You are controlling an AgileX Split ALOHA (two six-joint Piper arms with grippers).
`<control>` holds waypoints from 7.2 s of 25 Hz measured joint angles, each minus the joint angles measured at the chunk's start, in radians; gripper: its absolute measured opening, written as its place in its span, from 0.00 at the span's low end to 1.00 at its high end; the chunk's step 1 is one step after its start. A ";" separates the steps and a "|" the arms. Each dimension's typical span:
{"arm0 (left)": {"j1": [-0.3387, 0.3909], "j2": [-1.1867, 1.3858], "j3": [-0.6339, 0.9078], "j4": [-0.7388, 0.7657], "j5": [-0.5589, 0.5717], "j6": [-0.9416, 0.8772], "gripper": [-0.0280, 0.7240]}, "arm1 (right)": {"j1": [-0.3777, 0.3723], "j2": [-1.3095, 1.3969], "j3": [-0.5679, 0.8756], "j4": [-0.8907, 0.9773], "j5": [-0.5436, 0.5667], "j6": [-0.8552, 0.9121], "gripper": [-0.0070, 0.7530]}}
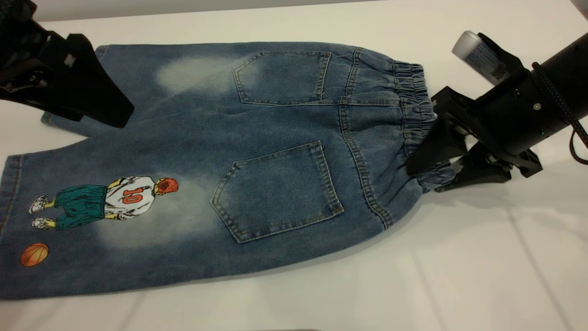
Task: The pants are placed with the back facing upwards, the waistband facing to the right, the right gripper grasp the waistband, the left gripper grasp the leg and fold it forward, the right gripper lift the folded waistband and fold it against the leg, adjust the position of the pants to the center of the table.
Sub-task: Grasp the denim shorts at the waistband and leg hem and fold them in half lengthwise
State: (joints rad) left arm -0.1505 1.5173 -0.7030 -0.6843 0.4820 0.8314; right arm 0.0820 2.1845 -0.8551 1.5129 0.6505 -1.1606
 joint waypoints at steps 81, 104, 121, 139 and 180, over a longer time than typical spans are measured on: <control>-0.009 0.325 0.027 1.085 -0.099 -1.016 0.04 | -0.163 -0.045 -0.052 -0.057 0.217 -0.111 0.06; -0.009 0.307 0.158 0.664 -0.001 -0.059 0.62 | -0.165 -0.045 -0.052 -0.058 0.212 -0.111 0.07; -0.009 0.323 0.217 0.696 -0.212 -0.040 0.63 | -0.165 -0.045 -0.052 -0.058 0.211 -0.110 0.07; -0.008 0.394 0.215 0.713 -0.317 -0.038 0.43 | -0.165 -0.045 -0.052 -0.057 0.214 -0.109 0.08; -0.004 -0.162 0.222 0.699 -0.227 -0.201 0.06 | -0.166 -0.093 -0.052 -0.065 0.484 0.105 0.09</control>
State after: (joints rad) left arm -0.1543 1.3551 -0.4808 0.0150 0.2550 0.6303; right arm -0.0844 2.0914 -0.9072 1.4476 1.1342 -1.0560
